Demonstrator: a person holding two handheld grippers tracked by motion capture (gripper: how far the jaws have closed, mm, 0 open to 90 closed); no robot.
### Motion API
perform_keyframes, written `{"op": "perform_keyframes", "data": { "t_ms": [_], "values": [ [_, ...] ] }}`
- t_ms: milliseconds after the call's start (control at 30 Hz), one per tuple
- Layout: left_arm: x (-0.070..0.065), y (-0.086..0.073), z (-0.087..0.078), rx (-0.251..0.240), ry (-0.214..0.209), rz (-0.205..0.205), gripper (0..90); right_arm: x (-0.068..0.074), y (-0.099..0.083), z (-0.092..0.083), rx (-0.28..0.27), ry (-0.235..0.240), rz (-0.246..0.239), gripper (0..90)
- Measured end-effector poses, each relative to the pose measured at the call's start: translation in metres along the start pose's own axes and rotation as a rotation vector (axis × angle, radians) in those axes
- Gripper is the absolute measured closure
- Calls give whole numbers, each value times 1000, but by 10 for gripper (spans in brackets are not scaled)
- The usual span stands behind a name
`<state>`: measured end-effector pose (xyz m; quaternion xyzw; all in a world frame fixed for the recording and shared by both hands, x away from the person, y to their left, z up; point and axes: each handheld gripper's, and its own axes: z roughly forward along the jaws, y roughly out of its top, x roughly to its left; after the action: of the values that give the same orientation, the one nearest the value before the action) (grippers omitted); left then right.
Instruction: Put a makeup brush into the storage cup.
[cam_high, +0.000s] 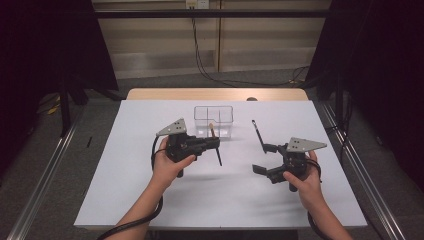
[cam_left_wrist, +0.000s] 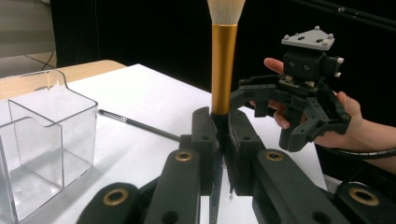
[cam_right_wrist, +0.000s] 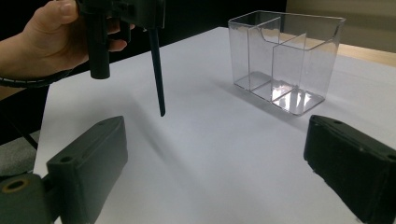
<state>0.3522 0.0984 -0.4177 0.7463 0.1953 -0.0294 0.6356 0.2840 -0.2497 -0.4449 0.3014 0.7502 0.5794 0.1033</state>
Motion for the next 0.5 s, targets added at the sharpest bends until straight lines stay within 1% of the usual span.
{"op": "perform_keyframes", "data": {
  "t_ms": [167,333,433,500],
  "values": [
    [1,0,-1,3,4,0,833,-1,-1,-6,3,-2,-8,51],
    [1,0,-3,-1,16,-7,833,-1,-2,-11,7,-5,-31,43],
    [2,0,-4,6,14,1,833,-2,-4,-15,6,-14,-30,43],
    [2,1,-5,8,17,-1,833,-3,-6,-17,2,-17,-27,43]
  ]
}}
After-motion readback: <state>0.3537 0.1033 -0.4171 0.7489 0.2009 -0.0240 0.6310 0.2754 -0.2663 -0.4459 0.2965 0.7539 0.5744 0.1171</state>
